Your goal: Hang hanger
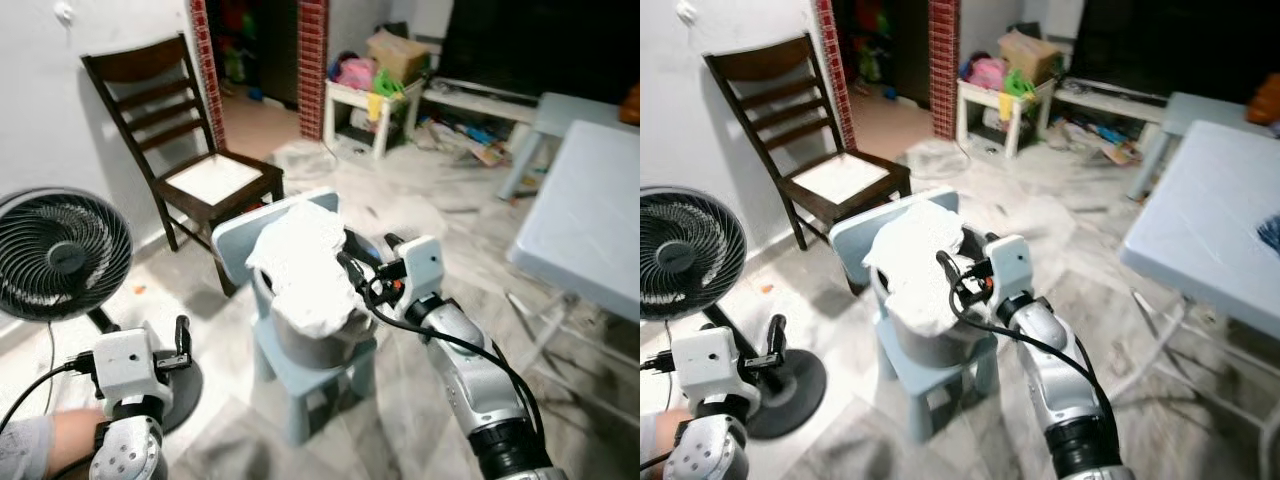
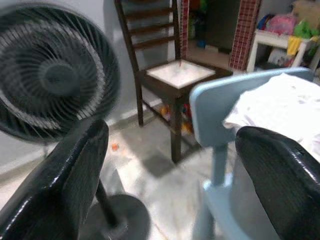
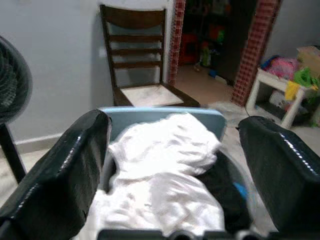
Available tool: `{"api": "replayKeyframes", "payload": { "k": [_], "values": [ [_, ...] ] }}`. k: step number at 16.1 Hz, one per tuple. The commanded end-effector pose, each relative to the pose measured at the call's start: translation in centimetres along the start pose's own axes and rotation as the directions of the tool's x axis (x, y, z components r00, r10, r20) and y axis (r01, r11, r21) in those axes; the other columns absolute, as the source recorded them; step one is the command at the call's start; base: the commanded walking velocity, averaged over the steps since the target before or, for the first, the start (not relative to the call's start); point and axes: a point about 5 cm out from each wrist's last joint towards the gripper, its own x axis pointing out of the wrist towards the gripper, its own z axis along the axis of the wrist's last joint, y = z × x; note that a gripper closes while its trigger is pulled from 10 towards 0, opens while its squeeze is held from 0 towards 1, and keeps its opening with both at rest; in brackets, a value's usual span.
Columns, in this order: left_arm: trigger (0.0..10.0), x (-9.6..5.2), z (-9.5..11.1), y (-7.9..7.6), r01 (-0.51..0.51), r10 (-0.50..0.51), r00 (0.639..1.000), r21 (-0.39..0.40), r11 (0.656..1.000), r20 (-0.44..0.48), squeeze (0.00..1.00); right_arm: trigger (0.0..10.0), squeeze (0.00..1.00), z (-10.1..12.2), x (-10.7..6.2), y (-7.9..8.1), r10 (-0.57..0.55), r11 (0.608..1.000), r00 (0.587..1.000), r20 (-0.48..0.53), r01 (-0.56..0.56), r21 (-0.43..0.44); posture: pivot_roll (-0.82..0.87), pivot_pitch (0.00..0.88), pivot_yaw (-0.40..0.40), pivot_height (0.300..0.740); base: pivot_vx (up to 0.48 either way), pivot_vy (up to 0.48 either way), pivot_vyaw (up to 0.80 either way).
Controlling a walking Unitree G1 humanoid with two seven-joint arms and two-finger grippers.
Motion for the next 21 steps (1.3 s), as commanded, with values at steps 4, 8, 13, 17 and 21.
{"api": "replayKeyframes", "payload": {
  "k": [4,8,13,17,21],
  "values": [
    [10.0,0.2,0.0,-0.7,0.051,-0.051,0.999,0.02,0.999,0.003,0.0,10.0,0.0,0.7,0.3,-0.5,-0.034,0.999,0.999,0.01,0.034,0.009,0.08,0.0,-0.043,0.74,0.0,0.0,0.0],
    [10.0,0.2,0.1,-0.9,0.067,-0.067,0.998,-0.003,0.998,0.008,0.0,10.0,0.0,0.6,0.2,-0.3,-0.031,1.0,0.999,0.005,0.031,0.002,0.08,0.0,-0.044,0.74,0.0,-0.189,0.0],
    [10.0,0.3,0.1,-1.0,0.066,-0.066,0.998,-0.007,0.998,0.008,0.0,10.0,0.0,0.3,0.1,-0.3,-0.031,1.0,0.999,-0.008,0.031,-0.002,0.08,0.0,-0.044,0.74,0.0,-0.472,0.0],
    [10.0,0.4,0.0,-0.4,-0.02,0.02,1.0,-0.012,1.0,-0.005,0.0,10.0,0.0,0.4,0.0,-0.3,-0.033,0.999,0.999,-0.004,0.033,0.005,0.07,0.0,-0.043,0.74,0.0,-0.212,0.0],
    [10.0,-0.1,-0.1,-0.2,0.002,-0.002,1.0,-0.032,0.999,-0.014,0.0,10.0,0.0,0.3,-0.5,0.0,-0.02,1.0,1.0,-0.004,0.02,-0.002,0.07,0.005,-0.045,0.74,0.0,0.0,0.0]
  ]
}}
